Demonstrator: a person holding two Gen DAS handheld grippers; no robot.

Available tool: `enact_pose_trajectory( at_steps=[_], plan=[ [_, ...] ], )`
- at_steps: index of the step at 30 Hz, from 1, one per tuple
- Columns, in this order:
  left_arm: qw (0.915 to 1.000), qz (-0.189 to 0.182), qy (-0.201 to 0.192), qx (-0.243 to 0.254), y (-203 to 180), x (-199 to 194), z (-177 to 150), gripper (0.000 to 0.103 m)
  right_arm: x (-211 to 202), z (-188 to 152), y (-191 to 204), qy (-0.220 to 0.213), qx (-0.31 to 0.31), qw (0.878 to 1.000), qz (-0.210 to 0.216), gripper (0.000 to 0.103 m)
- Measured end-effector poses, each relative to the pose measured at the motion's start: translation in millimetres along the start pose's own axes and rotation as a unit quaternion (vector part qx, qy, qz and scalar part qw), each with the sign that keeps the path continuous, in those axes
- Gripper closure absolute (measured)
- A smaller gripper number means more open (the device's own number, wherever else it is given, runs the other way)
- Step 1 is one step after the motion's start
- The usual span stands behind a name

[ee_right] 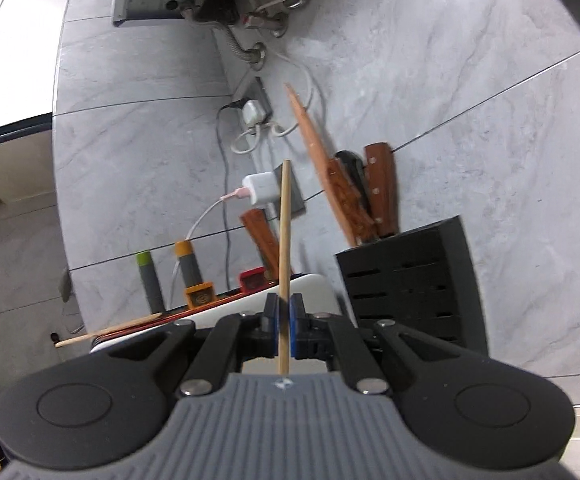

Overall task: Organize utensils
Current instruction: 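Lift the chopstick and lower it into the pink cup with the right tool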

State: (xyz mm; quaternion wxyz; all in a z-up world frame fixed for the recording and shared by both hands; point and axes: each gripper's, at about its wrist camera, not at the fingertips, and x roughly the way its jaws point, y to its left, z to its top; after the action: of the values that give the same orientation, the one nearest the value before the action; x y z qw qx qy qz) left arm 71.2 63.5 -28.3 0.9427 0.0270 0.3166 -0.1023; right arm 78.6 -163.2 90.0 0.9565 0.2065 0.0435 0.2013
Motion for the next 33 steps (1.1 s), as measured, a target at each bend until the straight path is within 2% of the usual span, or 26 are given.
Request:
enact_pose_trajectory(
  at_steps=[9, 13, 26, 33],
  plan=[
    [1.0, 0.0, 0.0, 0.0, 0, 1, 0, 0.01, 12, -18, 11, 0.034, -0.047, 0.998, 0.008, 0.102],
    [1.0, 0.0, 0.0, 0.0, 0, 1, 0, 0.01, 19, -27, 11, 0.066, -0.057, 0.996, 0.013, 0.102],
    [1.0, 0.0, 0.0, 0.0, 0, 0, 0, 0.01, 36, -49, 3, 0.174, -0.046, 0.984, 0.004, 0.102],
    [1.0, 0.0, 0.0, 0.0, 0, 0, -1, 0.01, 38, -53, 2, 0.188, -0.049, 0.981, 0.004, 0.1]
  ],
)
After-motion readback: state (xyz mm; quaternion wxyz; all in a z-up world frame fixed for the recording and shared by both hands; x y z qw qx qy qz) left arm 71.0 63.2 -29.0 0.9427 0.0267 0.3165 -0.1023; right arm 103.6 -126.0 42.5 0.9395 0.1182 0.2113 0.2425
